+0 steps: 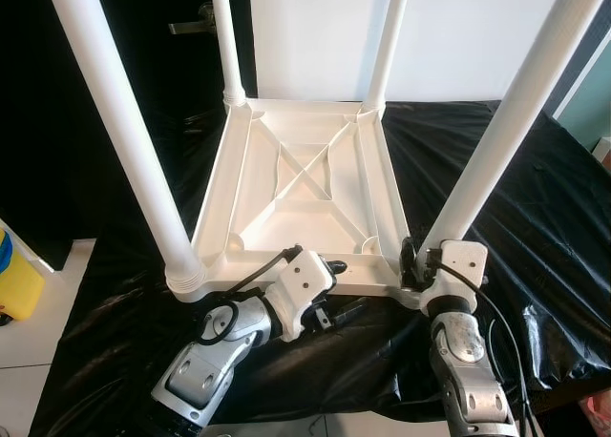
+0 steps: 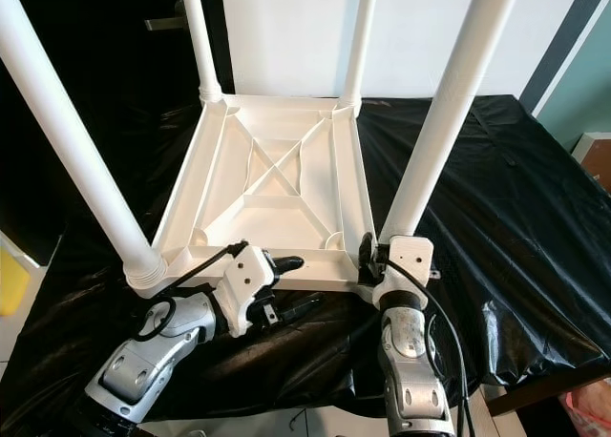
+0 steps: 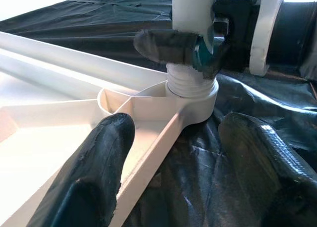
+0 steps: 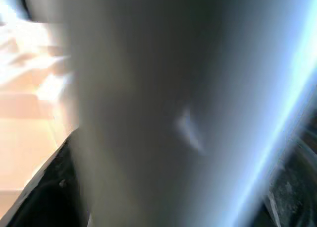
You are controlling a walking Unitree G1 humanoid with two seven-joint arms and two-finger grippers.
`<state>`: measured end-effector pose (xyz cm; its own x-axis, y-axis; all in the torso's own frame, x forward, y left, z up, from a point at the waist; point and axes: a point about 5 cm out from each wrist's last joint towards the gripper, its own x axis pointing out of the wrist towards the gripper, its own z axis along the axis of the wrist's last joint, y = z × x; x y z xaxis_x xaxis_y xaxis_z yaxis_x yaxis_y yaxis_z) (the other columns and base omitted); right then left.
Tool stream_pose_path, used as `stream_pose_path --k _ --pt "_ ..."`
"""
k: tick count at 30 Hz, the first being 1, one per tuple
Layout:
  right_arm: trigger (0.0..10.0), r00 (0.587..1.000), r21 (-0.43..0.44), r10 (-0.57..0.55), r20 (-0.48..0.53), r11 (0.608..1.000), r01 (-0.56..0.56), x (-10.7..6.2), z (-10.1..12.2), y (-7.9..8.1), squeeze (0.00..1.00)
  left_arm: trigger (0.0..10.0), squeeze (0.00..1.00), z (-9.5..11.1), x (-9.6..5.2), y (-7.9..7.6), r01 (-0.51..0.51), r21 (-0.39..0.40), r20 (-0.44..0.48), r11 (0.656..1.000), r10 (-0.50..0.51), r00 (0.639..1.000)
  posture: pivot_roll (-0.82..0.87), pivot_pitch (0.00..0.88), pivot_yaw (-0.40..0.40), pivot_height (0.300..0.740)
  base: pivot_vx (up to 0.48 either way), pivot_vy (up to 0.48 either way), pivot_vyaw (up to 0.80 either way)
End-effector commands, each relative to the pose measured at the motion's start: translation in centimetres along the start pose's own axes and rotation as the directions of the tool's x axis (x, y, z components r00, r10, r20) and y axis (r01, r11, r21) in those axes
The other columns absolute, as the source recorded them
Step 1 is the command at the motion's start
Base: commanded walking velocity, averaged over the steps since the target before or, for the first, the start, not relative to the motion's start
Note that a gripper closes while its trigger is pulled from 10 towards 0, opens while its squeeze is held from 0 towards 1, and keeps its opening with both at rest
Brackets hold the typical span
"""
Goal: Building children table
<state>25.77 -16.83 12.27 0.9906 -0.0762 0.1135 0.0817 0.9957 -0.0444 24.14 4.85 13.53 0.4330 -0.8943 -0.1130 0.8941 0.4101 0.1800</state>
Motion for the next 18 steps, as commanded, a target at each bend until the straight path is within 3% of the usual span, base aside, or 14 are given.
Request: stream_pose_path --k 1,3,4,5,8,10,11,13,14,17,18 --pt "10.0 1.000 0.020 0.020 0.023 1.000 -0.021 -0.1 0.3 -0.5 1.00 10.0 0.00 -0.3 -0.1 0.0 0.004 0.003 -0.012 1.000 -0.004 1.000 0.00 0.041 -0.030 0.740 0.000 0.000 0.00" --pt "10.0 0.997 0.024 0.063 0.032 0.998 -0.064 -0.1 0.5 -0.9 1.00 10.0 0.00 -0.3 -0.1 0.0 0.004 0.004 -0.012 1.000 -0.004 1.000 0.00 0.041 -0.029 0.740 0.000 0.000 0.00" --pt "10.0 0.992 0.019 0.123 0.037 0.992 -0.124 -0.1 0.6 -1.2 0.59 10.0 0.00 -0.3 -0.1 0.0 0.005 0.004 -0.012 1.000 -0.005 1.000 0.00 0.042 -0.028 0.740 0.000 0.000 0.00" --pt "10.0 0.980 0.024 0.196 0.036 0.980 -0.197 0.0 0.7 -1.5 0.00 10.0 0.00 -0.3 0.0 0.0 0.006 0.005 -0.013 1.000 -0.006 1.000 0.00 0.044 -0.026 0.740 0.000 0.000 0.00" --pt "10.0 0.980 0.024 0.196 0.036 0.980 -0.197 0.0 0.7 -1.5 0.00 10.0 0.00 -0.3 0.0 0.0 0.006 0.005 -0.013 1.000 -0.006 1.000 0.00 0.044 -0.026 0.740 0.000 0.000 0.00" --pt "10.0 0.922 -0.008 0.387 0.027 0.922 -0.386 0.3 1.0 -1.6 0.00 10.0 0.00 -0.2 0.0 0.0 0.010 0.006 -0.013 1.000 -0.010 1.000 -0.01 0.043 -0.022 0.740 0.000 0.000 0.00" --pt "10.0 0.922 -0.008 0.387 0.027 0.922 -0.386 0.3 1.0 -1.6 0.00 10.0 0.00 -0.2 0.0 0.0 0.010 0.006 -0.013 1.000 -0.010 1.000 -0.01 0.043 -0.022 0.740 0.000 0.000 0.00" --pt "10.0 0.842 -0.037 0.540 -0.014 0.841 -0.540 0.7 0.9 -1.5 0.00 10.0 0.00 -0.2 0.1 0.1 0.014 0.008 -0.012 1.000 -0.014 1.000 0.00 0.041 -0.022 0.740 0.000 0.000 0.00" --pt "10.0 0.842 -0.037 0.540 -0.014 0.841 -0.540 0.7 0.9 -1.5 0.00 10.0 0.00 -0.2 0.1 0.1 0.014 0.008 -0.012 1.000 -0.014 1.000 0.00 0.041 -0.022 0.740 0.000 0.000 0.00" --pt "10.0 0.778 -0.046 0.626 -0.055 0.777 -0.628 1.0 0.6 -1.4 0.00 10.0 0.00 -0.1 0.1 0.0 0.015 0.009 -0.012 1.000 -0.015 1.000 0.00 0.039 -0.023 0.740 0.000 0.000 0.00" --pt "10.0 0.778 -0.046 0.626 -0.055 0.777 -0.628 1.0 0.6 -1.4 0.00 10.0 0.00 -0.1 0.1 0.0 0.015 0.009 -0.012 1.000 -0.015 1.000 0.00 0.039 -0.023 0.740 0.000 0.000 0.00"
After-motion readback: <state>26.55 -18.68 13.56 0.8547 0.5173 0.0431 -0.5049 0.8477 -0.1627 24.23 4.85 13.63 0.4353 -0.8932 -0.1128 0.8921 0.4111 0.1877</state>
